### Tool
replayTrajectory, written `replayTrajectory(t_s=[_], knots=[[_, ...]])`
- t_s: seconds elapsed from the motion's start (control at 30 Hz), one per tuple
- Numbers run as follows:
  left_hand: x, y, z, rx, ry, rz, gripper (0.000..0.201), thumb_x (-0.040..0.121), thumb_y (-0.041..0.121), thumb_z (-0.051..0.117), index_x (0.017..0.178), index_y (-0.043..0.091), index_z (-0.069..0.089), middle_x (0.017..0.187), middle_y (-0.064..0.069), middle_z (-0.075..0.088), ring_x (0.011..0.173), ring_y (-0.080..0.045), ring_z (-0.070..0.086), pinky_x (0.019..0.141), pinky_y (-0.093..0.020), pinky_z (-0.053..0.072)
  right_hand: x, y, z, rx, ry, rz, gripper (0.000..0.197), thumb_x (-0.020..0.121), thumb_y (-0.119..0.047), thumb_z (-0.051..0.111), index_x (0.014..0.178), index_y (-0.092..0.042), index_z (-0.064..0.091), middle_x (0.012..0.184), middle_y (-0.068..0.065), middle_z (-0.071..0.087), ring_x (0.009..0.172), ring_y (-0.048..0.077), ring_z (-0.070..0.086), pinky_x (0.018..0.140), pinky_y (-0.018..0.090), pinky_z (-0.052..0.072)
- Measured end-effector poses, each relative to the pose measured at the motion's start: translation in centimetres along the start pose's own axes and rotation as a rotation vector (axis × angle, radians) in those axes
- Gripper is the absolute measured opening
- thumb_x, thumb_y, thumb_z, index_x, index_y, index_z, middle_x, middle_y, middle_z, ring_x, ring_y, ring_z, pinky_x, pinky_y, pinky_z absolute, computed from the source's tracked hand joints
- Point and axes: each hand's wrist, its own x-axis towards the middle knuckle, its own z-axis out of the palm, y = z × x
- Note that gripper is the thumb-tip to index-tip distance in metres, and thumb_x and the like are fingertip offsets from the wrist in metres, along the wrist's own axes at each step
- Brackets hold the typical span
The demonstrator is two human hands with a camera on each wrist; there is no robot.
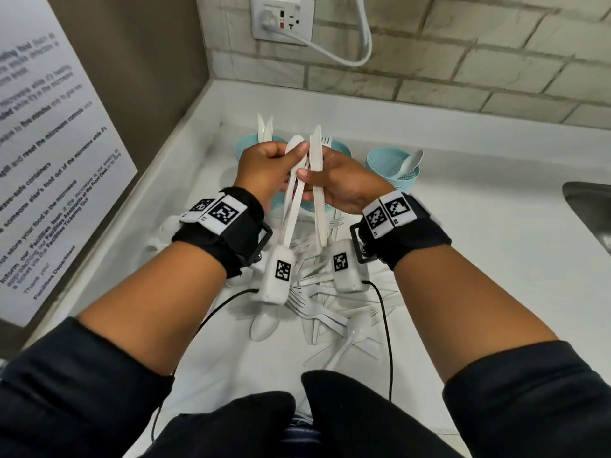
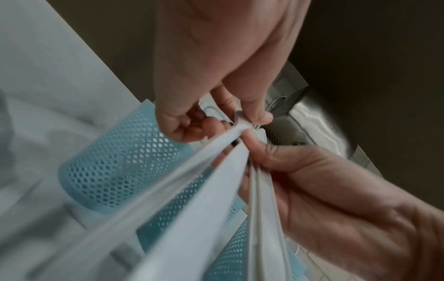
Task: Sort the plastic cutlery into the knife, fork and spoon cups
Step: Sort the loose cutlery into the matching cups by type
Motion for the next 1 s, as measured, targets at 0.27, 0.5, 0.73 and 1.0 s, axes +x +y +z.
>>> replayTrajectory(t_s=[0.27,0.5,0.73,1.0], knots=[[-1.0,-1.3,0.3,-0.060,-0.318,-0.250,0.040,0.094,0.019,0.052,0.131,0.017,0.034,0.109,-0.011,0.060,0.080,-0.020,0.063,0.074,-0.035,0.055,0.7,-0.1,-0.6,0.207,0.171,-0.069,0.015,0.092,0.008,0.045,0.092,-0.004,0.053,0.071,0.007,0.071,0.070,0.017,0.071,0.065,0.030,0.060],[-1.4,-1.5,-0.2,-0.013,-0.490,-0.348,0.021,0.098,0.019,0.043,0.100,0.007,0.059,0.089,-0.008,0.069,0.074,-0.015,0.070,0.073,-0.027,0.057,1.1,1.1,-1.2,0.179,0.082,-0.108,0.075,0.043,-0.035,0.090,0.104,-0.008,0.055,0.092,0.000,0.072,0.088,0.012,0.069,0.072,0.027,0.057],[-1.4,-2.7,0.2,0.000,-0.370,-0.319,0.009,0.092,0.006,0.053,0.096,0.009,0.061,0.086,-0.008,0.065,0.069,-0.015,0.068,0.064,-0.027,0.057,0.8,1.5,-1.5,0.074,0.066,-0.046,0.080,0.043,-0.046,0.089,0.106,-0.006,0.060,0.096,0.004,0.070,0.087,0.017,0.068,0.074,0.030,0.057],[-1.5,-3.5,-0.4,-0.123,-0.404,-0.363,0.013,0.091,0.008,0.054,0.101,0.006,0.063,0.078,-0.006,0.073,0.067,-0.020,0.072,0.067,-0.034,0.059,-0.1,1.0,-1.7,0.090,0.144,-0.007,0.018,0.091,0.007,0.045,0.097,-0.003,0.058,0.067,0.001,0.070,0.061,0.014,0.066,0.052,0.025,0.054]])
